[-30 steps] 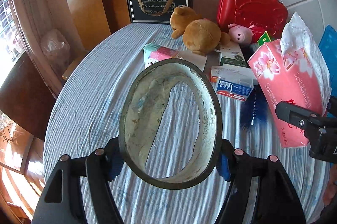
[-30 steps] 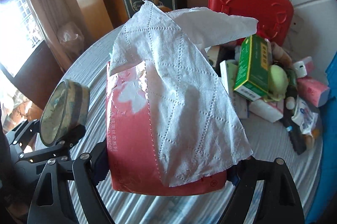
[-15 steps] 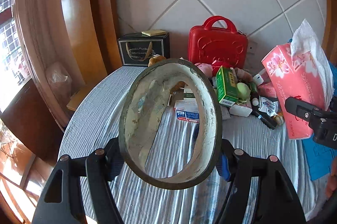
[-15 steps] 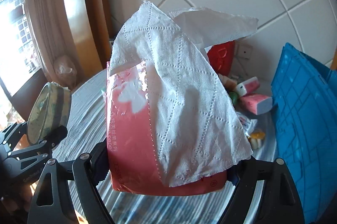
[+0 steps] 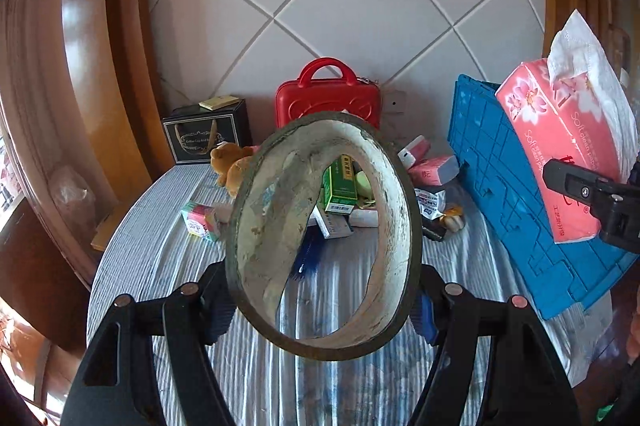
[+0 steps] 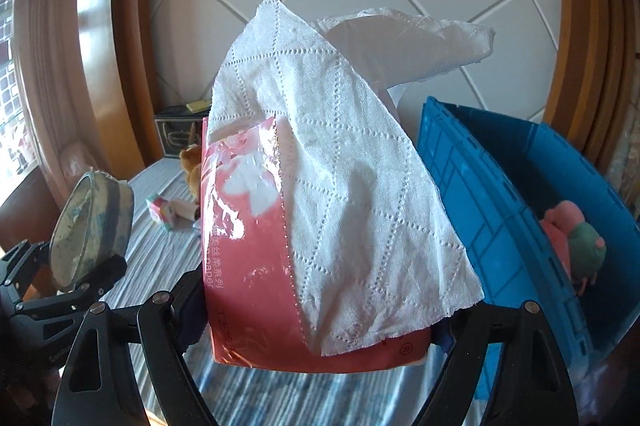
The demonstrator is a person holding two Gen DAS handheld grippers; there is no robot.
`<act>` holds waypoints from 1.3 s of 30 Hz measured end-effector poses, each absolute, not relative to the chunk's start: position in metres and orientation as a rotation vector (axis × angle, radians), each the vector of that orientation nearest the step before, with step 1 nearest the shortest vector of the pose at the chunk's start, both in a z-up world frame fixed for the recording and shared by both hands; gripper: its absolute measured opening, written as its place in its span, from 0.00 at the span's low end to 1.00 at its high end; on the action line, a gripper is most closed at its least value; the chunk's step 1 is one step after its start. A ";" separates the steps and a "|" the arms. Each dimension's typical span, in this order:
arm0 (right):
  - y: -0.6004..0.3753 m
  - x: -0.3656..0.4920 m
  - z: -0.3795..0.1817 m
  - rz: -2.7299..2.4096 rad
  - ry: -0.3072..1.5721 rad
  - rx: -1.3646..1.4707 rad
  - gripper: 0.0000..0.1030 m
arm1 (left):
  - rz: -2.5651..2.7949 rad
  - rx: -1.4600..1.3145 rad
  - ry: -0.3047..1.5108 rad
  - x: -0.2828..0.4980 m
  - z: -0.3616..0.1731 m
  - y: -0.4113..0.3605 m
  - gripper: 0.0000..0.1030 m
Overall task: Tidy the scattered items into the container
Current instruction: 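Lift the tin and tissue pack and carry them over the blue bin, then open both tools to drop the tin and tissue pack into the bin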
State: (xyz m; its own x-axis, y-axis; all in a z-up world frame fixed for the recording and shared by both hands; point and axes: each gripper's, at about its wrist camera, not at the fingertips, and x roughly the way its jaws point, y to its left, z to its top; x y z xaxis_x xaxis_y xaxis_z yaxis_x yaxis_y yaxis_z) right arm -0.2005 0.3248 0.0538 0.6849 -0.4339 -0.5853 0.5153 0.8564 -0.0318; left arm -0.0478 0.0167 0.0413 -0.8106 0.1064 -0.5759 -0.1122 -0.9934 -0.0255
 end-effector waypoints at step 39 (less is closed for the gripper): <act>-0.125 -0.286 -0.012 -0.458 1.137 0.020 0.83 | 2.466 -1.386 0.272 -0.201 0.079 0.512 0.60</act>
State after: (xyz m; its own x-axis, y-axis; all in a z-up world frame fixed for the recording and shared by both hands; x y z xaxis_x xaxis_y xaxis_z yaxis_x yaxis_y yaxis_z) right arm -0.2861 -0.1254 -0.0125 0.3381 -0.3413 -0.8771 0.3618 0.9074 -0.2137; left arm -0.2007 0.5124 0.0793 -0.4903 0.1649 -0.8558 -0.3474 -0.9375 0.0184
